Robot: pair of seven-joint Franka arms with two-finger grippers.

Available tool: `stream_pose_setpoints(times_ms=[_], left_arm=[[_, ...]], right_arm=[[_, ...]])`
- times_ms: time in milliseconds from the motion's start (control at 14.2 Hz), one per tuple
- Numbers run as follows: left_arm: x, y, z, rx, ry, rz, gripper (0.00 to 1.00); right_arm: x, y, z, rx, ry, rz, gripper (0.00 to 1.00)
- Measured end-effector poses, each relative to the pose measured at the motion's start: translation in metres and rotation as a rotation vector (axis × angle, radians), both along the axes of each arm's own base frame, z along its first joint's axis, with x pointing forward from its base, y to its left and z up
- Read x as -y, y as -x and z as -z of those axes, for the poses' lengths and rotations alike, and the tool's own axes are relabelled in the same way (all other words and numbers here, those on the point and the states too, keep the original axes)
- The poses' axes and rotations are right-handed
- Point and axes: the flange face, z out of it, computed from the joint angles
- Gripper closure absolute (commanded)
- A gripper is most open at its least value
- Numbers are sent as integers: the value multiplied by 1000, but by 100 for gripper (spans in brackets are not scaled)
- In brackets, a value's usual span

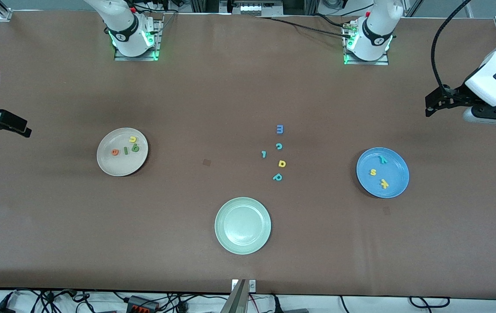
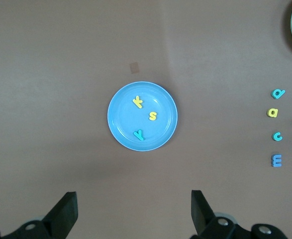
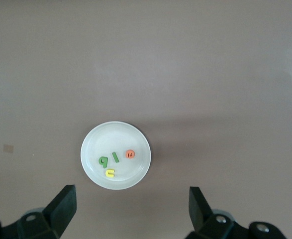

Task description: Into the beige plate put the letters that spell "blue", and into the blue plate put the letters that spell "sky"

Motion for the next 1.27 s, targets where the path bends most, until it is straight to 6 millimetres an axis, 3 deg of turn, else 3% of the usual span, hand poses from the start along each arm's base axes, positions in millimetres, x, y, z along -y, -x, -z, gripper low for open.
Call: stream_pose_setpoints(times_ms=[492, 1265], left_arm=[[0, 0, 0, 0, 0, 0, 0], [0, 0, 0, 0, 0, 0, 0]], right_arm=[[-1, 32, 9, -3, -2, -6, 0], [-3, 32, -2, 26, 3, -17, 0]])
